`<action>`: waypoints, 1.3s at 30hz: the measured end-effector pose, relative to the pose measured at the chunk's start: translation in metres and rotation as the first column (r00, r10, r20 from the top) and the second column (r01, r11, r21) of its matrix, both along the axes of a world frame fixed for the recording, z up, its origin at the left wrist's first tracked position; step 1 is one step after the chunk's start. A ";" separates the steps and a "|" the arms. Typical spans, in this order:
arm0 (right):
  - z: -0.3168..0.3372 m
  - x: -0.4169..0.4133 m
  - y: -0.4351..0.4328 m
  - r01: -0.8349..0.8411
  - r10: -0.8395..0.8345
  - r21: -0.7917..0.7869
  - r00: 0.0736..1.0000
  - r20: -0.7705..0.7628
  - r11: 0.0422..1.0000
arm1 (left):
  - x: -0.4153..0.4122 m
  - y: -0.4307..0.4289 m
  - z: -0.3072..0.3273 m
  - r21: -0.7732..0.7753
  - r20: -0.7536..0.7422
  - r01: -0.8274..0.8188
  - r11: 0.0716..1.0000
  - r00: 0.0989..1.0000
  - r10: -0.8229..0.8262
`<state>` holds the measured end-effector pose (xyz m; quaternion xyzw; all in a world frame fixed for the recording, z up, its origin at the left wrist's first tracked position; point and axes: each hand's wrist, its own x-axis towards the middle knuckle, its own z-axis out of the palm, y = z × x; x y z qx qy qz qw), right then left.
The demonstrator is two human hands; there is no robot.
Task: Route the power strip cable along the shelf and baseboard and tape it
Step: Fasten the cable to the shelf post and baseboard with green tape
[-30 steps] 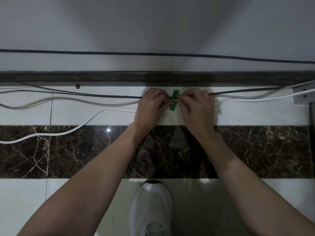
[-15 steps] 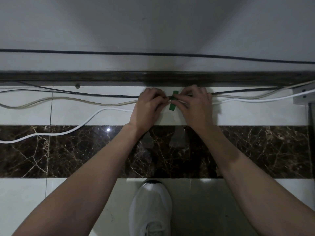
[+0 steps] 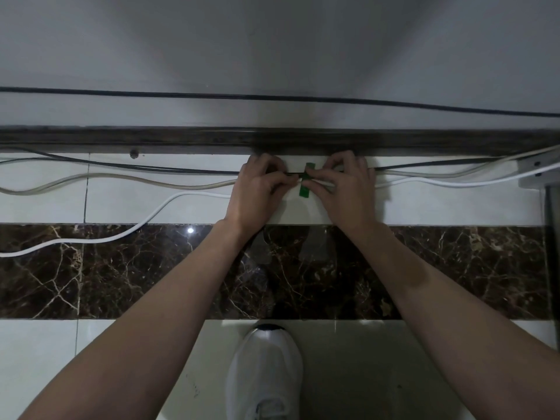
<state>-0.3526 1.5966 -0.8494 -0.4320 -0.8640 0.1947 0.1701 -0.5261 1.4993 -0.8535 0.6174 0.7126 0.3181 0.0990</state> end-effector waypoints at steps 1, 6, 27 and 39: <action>0.000 0.000 0.000 0.009 -0.009 -0.011 1.000 0.005 1.000 | 0.000 0.000 0.000 -0.009 0.008 -0.007 1.000 1.000 0.007; 0.002 0.001 -0.001 0.028 -0.027 -0.037 0.999 0.025 0.999 | 0.001 0.000 0.003 -0.025 0.015 -0.010 1.000 1.000 0.010; 0.008 0.008 -0.004 -0.047 0.056 -0.066 0.988 0.145 0.997 | 0.003 -0.003 0.003 -0.049 -0.002 -0.041 0.998 0.999 0.041; 0.013 0.004 -0.013 -0.065 0.002 0.200 0.955 0.298 0.978 | 0.013 -0.003 0.001 -0.019 -0.039 -0.089 0.996 0.995 0.089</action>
